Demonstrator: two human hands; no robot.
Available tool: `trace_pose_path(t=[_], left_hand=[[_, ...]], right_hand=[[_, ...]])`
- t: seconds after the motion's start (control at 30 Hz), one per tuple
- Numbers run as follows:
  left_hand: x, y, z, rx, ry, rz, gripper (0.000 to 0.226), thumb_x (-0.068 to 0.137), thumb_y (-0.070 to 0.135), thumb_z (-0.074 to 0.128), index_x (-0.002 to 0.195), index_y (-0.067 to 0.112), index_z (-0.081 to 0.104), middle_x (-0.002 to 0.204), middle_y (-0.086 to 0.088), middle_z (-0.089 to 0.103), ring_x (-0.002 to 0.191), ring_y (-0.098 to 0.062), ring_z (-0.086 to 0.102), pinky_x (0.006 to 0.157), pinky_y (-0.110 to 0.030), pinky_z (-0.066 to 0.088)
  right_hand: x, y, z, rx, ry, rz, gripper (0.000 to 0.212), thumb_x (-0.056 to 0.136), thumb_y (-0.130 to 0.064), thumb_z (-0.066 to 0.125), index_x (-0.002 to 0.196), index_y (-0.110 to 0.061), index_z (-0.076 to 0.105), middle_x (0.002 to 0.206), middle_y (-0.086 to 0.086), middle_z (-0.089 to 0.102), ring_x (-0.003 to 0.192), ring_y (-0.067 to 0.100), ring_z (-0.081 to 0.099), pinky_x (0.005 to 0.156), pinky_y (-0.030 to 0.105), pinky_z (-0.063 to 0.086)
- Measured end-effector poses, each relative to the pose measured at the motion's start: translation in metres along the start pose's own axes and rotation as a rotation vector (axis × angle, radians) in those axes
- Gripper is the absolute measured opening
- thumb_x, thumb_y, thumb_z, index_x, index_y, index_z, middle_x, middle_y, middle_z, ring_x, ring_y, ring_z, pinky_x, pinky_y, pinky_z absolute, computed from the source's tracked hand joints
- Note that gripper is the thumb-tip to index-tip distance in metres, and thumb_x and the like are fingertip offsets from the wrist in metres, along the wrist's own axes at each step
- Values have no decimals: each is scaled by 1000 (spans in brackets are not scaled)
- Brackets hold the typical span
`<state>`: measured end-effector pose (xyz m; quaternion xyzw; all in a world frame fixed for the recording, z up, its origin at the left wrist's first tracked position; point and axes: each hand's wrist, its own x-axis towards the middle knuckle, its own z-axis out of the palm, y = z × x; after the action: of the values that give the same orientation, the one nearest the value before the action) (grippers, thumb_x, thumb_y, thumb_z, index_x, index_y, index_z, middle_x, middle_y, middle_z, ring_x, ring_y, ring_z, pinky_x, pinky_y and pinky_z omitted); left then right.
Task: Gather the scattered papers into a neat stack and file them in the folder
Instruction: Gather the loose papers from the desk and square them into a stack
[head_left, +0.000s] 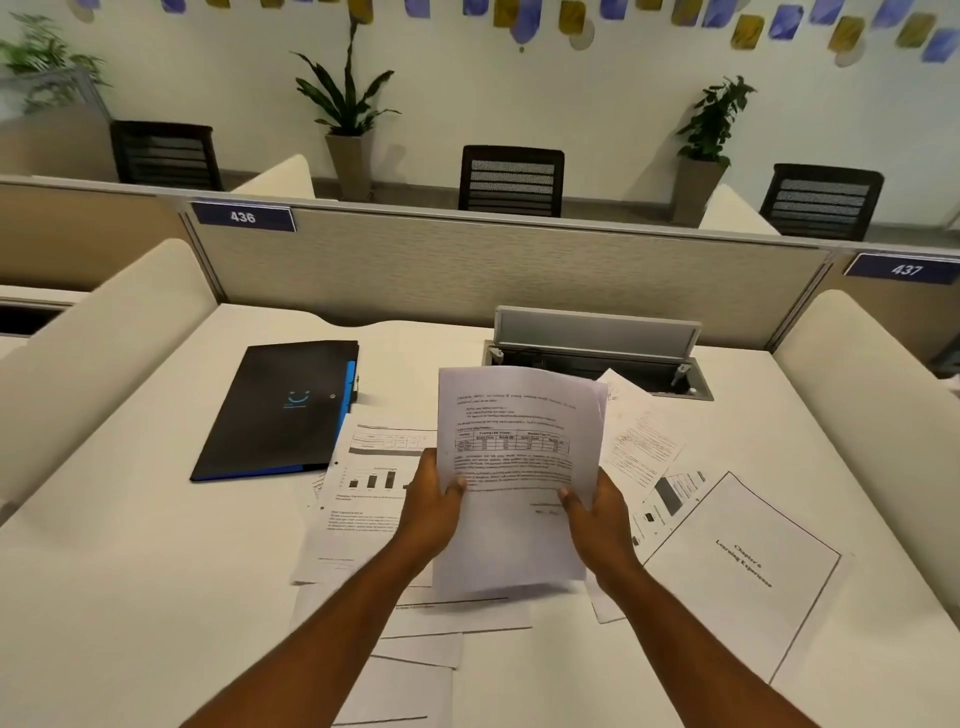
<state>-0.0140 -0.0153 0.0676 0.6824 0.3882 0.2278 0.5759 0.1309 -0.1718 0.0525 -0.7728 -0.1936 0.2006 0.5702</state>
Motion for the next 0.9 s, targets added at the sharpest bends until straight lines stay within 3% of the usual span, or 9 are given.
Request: trace_pose_path(t=[0.1,0.2,0.3,0.47,0.67,0.83,0.9], left_hand=[[1,-7,-2,26,-70,-103,41,97,24,56,135,24,40,127,8,51,115,-17,53,98,-40,50],[1,-23,-9,80,-36,-181,30,96,29,58,122,21,46,120,0,59,103,-16,59,83,-31,50],[3,-47,-22,183,50,-234,26,95,29,59,117,18,49,116,-5,62,96,-17,59,75,-26,47],[13,-83,-64,445,214,-270,27,92,24,63,116,15,54,119,-8,63,107,-26,58,91,-39,52],[29,-102,-109,808,335,-414,53,83,42,69,125,15,51,125,-13,50,115,-32,47,89,-45,49],[36,-108,-112,830,287,-490,75,71,50,79,127,13,44,128,-13,45,118,-32,44,92,-46,47],[38,-109,-112,801,275,-497,77,69,44,83,127,13,43,128,-13,46,119,-32,46,93,-47,47]], right_hand=[[2,8,-8,-7,-48,67,32,99,-16,63,126,-32,55,117,-7,67,107,21,68,81,32,60],[2,24,-13,9,-57,208,33,97,-9,64,125,-26,60,120,3,70,105,27,69,94,52,58],[-1,40,-17,31,-45,320,34,96,-5,64,126,-20,63,118,7,72,103,33,69,96,58,56],[-3,55,-16,75,-9,455,35,93,1,64,125,-14,64,114,8,72,103,38,68,96,58,55],[2,55,-5,56,-22,538,28,90,2,65,95,-26,68,93,-4,74,87,27,71,63,32,56],[-1,61,3,42,-48,545,31,89,1,64,104,-25,70,99,-1,77,94,30,72,84,46,60],[-2,63,5,41,-40,541,30,89,0,64,101,-26,70,98,-2,77,93,29,73,83,45,60]])
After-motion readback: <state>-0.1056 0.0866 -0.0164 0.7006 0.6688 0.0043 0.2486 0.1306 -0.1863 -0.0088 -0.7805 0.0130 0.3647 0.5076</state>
